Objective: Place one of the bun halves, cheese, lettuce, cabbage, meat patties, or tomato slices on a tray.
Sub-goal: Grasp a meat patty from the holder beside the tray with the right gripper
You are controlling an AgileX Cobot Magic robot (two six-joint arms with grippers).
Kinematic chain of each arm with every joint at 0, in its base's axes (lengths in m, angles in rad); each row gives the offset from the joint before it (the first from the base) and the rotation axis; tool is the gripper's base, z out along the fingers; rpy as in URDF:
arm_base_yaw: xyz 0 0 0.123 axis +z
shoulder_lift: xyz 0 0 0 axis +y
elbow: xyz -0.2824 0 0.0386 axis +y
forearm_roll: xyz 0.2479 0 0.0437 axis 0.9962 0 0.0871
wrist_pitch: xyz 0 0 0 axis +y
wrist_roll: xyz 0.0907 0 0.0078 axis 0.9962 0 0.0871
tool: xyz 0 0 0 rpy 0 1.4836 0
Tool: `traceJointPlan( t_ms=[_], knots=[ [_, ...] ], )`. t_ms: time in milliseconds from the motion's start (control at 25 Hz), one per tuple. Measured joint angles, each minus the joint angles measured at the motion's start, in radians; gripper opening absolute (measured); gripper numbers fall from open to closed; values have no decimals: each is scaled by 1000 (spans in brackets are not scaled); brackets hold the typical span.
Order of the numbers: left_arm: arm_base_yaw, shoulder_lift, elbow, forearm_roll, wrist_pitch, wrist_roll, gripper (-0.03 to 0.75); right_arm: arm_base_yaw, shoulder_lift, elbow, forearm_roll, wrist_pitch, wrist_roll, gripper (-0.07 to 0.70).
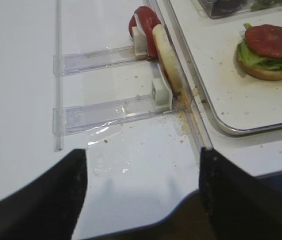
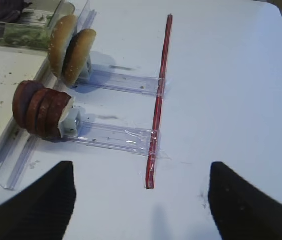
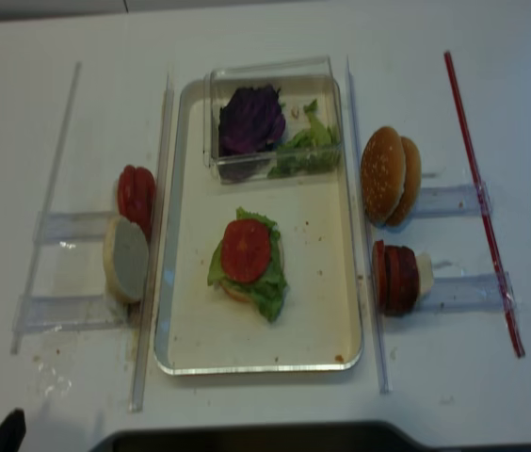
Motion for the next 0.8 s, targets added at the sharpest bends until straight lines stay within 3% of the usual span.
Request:
traceJointPlan(
  t_ms=[160, 360, 800],
  knots=[
    [0, 0, 0, 0, 0, 0, 440, 0, 107, -85, 28, 27, -5, 562],
    [0, 0, 0, 0, 0, 0, 440, 0, 277, -214, 79, 121, -1, 562],
    [0, 0, 0, 0, 0, 0, 440, 0, 530, -368, 222, 129, 55, 517]
  ],
)
